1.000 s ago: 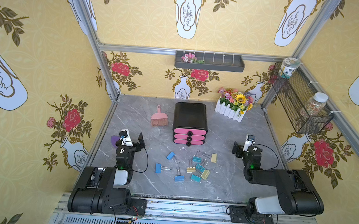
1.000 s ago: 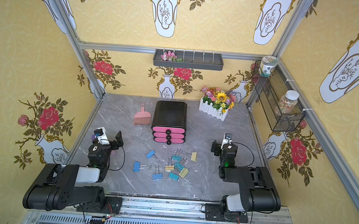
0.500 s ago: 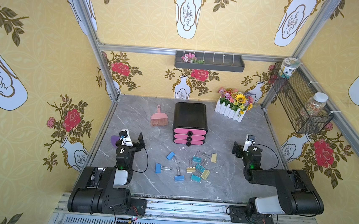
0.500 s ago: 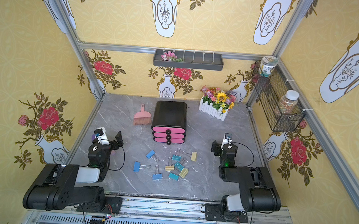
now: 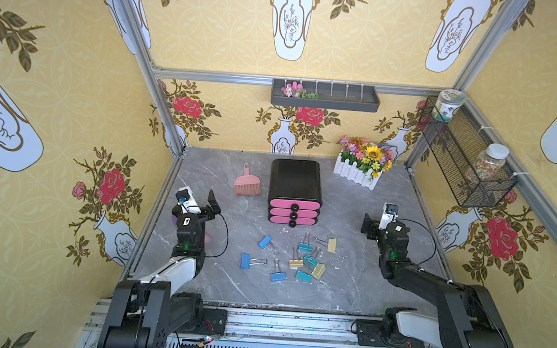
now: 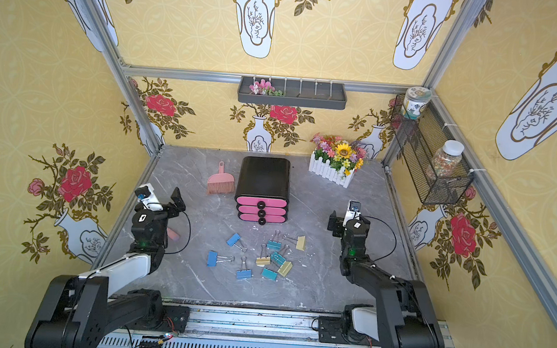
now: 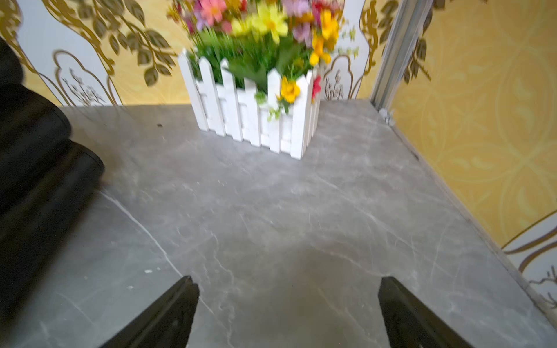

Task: Put the binder clips in the drawer according to color
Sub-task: Open the drawer in the storage box.

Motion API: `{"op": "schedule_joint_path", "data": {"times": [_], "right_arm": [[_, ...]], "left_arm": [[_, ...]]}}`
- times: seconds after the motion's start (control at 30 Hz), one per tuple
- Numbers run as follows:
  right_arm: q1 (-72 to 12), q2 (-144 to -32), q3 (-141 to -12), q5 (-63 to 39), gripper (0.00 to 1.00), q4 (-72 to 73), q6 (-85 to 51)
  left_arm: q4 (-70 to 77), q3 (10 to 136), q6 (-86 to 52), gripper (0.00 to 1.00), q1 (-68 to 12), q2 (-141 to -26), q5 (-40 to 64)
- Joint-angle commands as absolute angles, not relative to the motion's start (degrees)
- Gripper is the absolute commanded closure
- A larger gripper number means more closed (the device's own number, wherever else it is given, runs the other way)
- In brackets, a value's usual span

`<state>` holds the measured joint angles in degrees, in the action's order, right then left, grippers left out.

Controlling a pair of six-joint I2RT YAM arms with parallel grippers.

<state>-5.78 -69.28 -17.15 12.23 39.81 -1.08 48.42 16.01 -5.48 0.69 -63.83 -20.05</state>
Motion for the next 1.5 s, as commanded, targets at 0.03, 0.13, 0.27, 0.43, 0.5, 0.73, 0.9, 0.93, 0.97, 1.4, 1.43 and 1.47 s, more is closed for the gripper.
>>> {"op": "schedule_joint_path", "data": {"times": [0.03, 0.13, 0.27, 0.43, 0.5, 0.73, 0.9, 0.93, 0.97, 1.4, 1.43, 1.47], "right_arm": [[-8.3, -63.0, -22.5, 16.7, 0.03, 23.4, -4.8], [-8.1, -61.6, -29.6, 16.6, 0.03, 10.0, -14.8], [-6.1, -62.5, -36.4, 9.1, 0.03, -2.5, -25.2], [-6.4, -63.0, -40.5, -2.9, 0.06, -8.5, -30.7], [-7.7, -63.0, -41.4, -6.9, 0.09, -9.2, -33.1], [-18.1, -63.8, -43.3, -11.7, 0.19, -8.8, -39.1], [-24.1, -64.4, -44.3, -10.5, 0.25, -8.0, -41.6], [-24.7, -64.6, -44.5, -10.4, 0.25, -8.0, -41.7], [-25.1, -64.9, -44.6, -10.3, 0.26, -8.0, -42.0], [-28.7, -69.1, -43.9, -7.8, 0.27, -3.3, -43.7], [-28.7, -69.2, -43.9, -7.6, 0.26, -3.2, -43.8], [-28.7, -69.2, -44.0, -7.5, 0.26, -3.2, -43.8]], "left_arm": [[33.1, 20.5, -16.2, 0.00, 0.5, -57.6, -25.1], [22.7, 25.5, -24.8, 0.00, 0.5, -54.3, -24.0], [12.2, 31.3, -32.7, 0.00, 0.5, -52.7, -10.2], [5.1, 35.5, -38.3, 0.14, -0.3, -51.7, 8.1], [0.5, 37.8, -38.9, 0.17, -3.0, -51.8, 13.1], [-3.2, 39.0, -47.2, 0.24, -18.5, -53.6, 18.3], [3.7, 36.5, -54.7, 0.30, -25.7, -58.4, 22.7], [4.8, 36.3, -55.5, 0.33, -27.5, -59.2, 23.4], [6.1, 36.1, -56.2, 0.35, -28.4, -60.2, 24.0], [11.3, 39.9, -58.0, 0.38, -32.0, -72.7, 18.4], [11.9, 40.1, -58.1, 0.38, -32.3, -73.1, 17.5], [12.3, 40.3, -58.2, 0.38, -32.7, -73.6, 16.1]]}}
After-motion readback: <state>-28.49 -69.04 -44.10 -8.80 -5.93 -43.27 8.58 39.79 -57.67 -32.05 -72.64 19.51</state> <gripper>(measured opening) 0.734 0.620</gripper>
